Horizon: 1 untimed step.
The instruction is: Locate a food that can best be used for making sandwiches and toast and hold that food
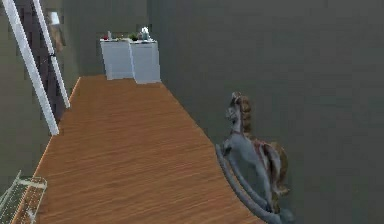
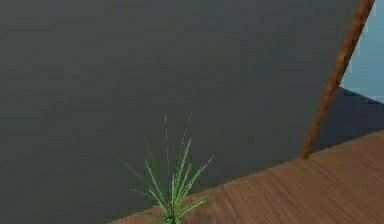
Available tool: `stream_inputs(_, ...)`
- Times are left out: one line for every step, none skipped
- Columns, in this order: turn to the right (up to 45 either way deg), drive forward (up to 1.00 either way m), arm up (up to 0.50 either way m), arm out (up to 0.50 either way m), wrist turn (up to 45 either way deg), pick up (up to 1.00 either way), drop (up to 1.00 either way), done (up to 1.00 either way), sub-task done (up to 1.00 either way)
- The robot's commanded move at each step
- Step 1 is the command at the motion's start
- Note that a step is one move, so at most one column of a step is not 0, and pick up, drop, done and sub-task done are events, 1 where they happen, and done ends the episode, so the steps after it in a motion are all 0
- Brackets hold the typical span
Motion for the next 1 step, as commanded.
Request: stream_inputs(0.0,0.2,0.0,0.0,0.0,0.0,0.0,0.0,0.0)
